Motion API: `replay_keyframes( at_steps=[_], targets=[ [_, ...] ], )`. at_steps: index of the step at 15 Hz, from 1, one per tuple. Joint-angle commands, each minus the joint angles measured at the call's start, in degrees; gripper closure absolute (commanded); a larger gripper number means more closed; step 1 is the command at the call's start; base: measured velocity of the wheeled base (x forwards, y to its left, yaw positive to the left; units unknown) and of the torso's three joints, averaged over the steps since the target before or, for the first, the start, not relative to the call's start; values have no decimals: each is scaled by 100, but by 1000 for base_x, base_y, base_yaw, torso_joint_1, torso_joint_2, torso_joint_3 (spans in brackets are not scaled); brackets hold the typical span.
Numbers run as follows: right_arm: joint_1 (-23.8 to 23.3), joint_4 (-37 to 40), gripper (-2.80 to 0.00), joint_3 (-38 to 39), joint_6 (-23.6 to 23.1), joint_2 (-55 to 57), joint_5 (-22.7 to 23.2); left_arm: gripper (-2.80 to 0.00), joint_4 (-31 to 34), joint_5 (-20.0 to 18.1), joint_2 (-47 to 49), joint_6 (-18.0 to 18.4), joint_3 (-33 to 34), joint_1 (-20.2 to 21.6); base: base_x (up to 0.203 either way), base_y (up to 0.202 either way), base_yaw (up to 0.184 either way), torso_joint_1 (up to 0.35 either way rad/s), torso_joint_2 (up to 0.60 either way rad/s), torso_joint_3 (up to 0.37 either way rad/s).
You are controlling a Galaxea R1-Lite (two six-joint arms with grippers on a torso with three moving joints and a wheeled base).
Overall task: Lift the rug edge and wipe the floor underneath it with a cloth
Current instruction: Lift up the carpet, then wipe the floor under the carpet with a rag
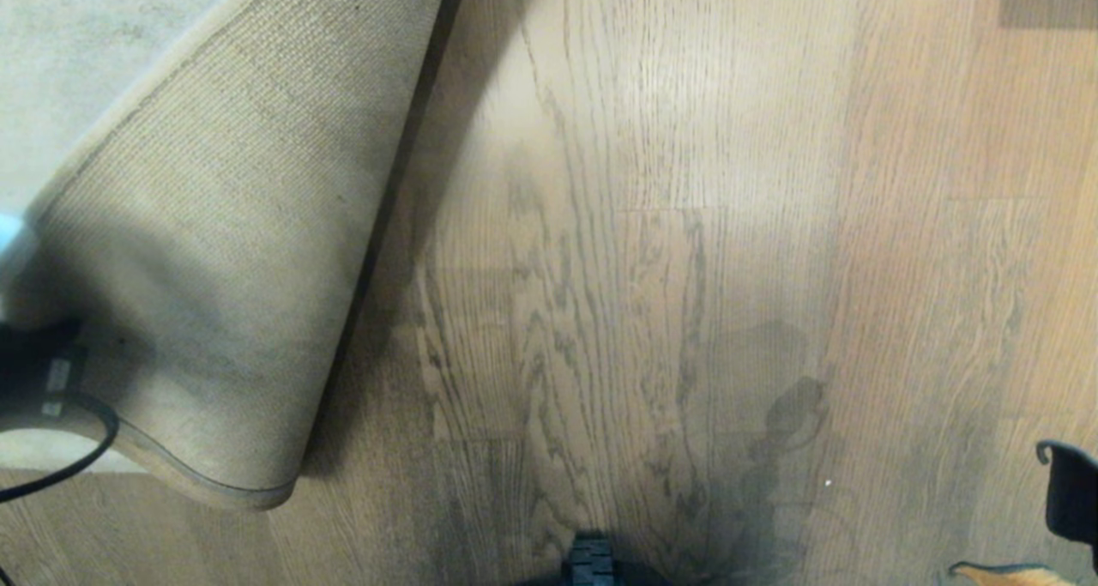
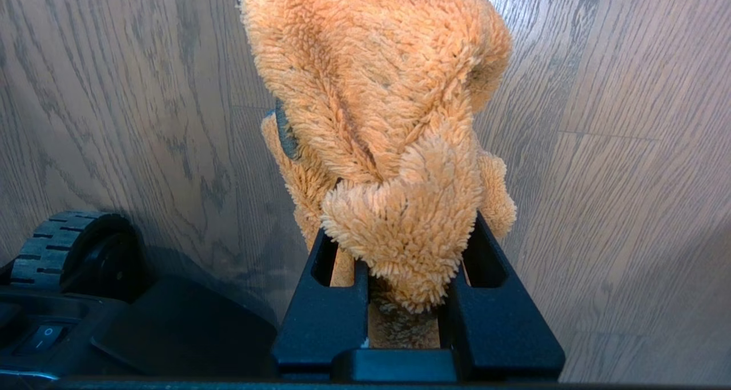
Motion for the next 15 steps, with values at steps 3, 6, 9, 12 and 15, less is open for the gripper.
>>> replay_keyframes(
  at_steps=[3, 6, 9, 12, 15],
  targets=[
    [1, 1, 0, 0, -6, 7, 3, 0, 1, 28, 29, 35, 13, -69, 0, 0, 0, 0, 0, 0],
    [1, 1, 0, 0, -6, 7, 3, 0, 1, 36, 46, 44, 13, -196, 0, 0, 0, 0, 0, 0],
    [1, 1, 0, 0, -6, 7, 3, 0, 87, 54, 38, 35, 13, -376, 0, 0, 0, 0, 0, 0],
    [1, 1, 0, 0, -32, 7, 3, 0, 168, 73, 6, 44, -26, -507, 0, 0, 0, 0, 0, 0],
    [1, 1, 0, 0, -57, 7, 11, 0, 194, 91, -60, 44, 5, -491, 0, 0, 0, 0, 0, 0]
  ],
)
